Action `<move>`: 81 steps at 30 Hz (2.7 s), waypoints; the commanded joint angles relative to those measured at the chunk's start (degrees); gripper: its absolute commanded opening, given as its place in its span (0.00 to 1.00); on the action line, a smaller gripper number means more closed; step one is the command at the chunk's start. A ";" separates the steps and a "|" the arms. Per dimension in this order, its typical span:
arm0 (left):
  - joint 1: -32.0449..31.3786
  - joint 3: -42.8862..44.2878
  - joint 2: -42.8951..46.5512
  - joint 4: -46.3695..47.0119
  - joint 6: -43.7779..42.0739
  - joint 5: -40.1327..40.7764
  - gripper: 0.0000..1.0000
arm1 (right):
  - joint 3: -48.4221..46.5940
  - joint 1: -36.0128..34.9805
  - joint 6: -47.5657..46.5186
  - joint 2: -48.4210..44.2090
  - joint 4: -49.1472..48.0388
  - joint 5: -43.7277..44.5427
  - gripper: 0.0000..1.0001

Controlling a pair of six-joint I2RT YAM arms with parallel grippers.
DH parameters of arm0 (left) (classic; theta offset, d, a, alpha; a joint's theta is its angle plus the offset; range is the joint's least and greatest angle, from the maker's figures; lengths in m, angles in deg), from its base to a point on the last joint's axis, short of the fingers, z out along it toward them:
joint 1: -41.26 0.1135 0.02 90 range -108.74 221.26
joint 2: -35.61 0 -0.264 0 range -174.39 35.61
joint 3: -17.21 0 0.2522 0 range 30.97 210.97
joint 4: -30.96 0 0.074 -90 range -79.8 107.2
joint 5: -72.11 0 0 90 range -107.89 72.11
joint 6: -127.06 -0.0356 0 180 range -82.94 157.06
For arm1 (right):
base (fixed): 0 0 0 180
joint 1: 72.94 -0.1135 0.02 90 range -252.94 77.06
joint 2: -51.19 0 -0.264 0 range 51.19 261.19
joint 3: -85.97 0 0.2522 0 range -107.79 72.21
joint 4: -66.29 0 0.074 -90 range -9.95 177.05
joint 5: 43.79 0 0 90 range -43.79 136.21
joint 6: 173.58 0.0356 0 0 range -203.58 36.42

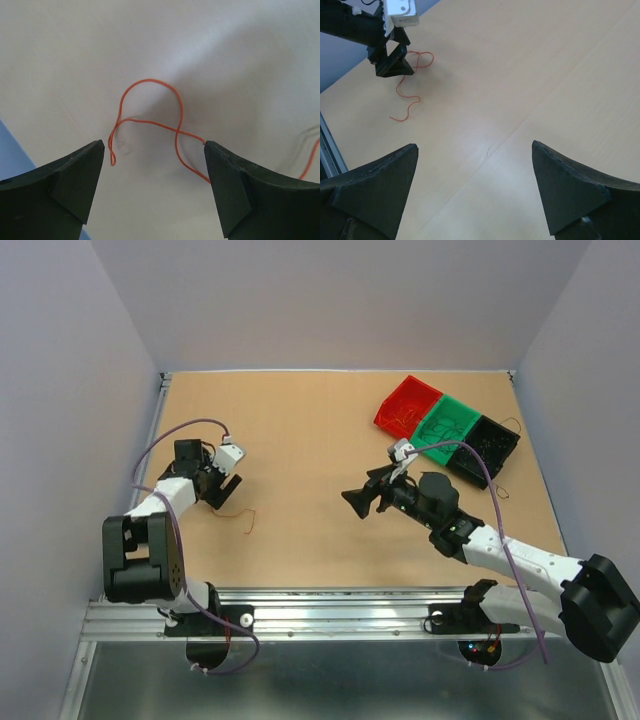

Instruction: Untangle the cables

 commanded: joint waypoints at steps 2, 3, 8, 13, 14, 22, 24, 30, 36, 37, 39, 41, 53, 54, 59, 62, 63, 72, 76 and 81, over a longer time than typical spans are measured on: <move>2.40 5.06 -7.25 -0.35 -2.23 -4.31 0.86 | 1.94 -0.14 0.58 -1.35 -3.87 -0.25 1.00; 2.40 5.76 -9.61 -1.57 -2.67 -5.45 0.83 | 1.95 -0.14 0.75 -1.44 -3.96 -0.08 1.00; 2.14 11.21 -15.79 -9.40 -5.14 -10.03 0.00 | 2.12 -0.14 1.81 -1.00 -4.66 2.03 1.00; -4.26 13.67 -12.55 -11.16 -2.33 -13.99 0.00 | 0.46 -0.14 3.47 3.03 -5.72 3.96 1.00; -9.42 14.81 -12.37 -11.16 -1.19 -13.81 0.00 | -0.24 -0.23 3.83 3.74 -5.72 4.84 0.99; -29.77 32.90 -20.61 -5.54 15.15 -12.56 0.00 | 0.18 -0.14 8.93 4.01 -5.98 18.90 0.99; -29.68 39.05 -22.63 -2.65 18.85 -17.65 0.00 | 1.32 -0.14 9.72 2.08 -5.02 23.45 0.99; -31.87 37.42 -24.32 2.55 21.59 -30.49 0.01 | 3.61 -0.23 10.07 -2.92 -3.96 26.03 0.99; -36.54 24.59 -16.24 10.17 20.43 -25.43 0.98 | 3.09 -0.14 10.16 -2.32 -3.43 25.77 1.00; -36.19 22.66 -13.71 12.37 20.79 -24.11 0.99 | 1.70 -0.14 9.81 0.21 -2.74 24.37 1.00; -34.97 20.63 -11.23 14.92 21.93 -22.34 0.99 | -0.49 -0.14 9.11 3.29 -1.86 22.52 1.00; -33.30 18.43 -8.07 17.22 25.17 -21.46 0.99 | -2.70 -0.14 8.93 8.72 -1.15 22.95 1.00; -18.78 12.98 -2.61 29.97 39.16 -16.72 0.99 | -31.07 -0.05 20.43 38.54 11.94 37.53 1.00; -18.78 12.63 -2.35 30.67 39.16 -16.36 0.99 | -32.93 -0.05 23.84 40.73 12.47 39.37 1.00; -18.78 12.45 -2.43 31.03 38.90 -16.10 0.99 | -36.81 -0.05 33.95 46.09 15.19 42.37 1.00; -18.70 12.36 -2.43 31.20 38.90 -16.10 0.99 | -41.11 -0.05 47.65 48.04 27.45 47.81 1.00; -18.70 12.36 -2.61 31.12 38.81 -16.01 0.99 | -41.99 -0.05 51.52 48.31 30.46 48.70 1.00; -18.70 12.36 -2.78 31.38 38.54 -15.83 0.99 | -44.81 -0.84 68.60 49.80 36.64 48.80 1.00; -18.78 12.18 -2.35 31.38 38.37 -15.75 0.99 | -47.97 -1.28 67.90 53.05 37.61 48.26 0.95; -18.78 11.92 -1.99 31.47 37.93 -15.39 0.99 | -47.71 -1.46 69.31 53.14 37.96 48.88 0.50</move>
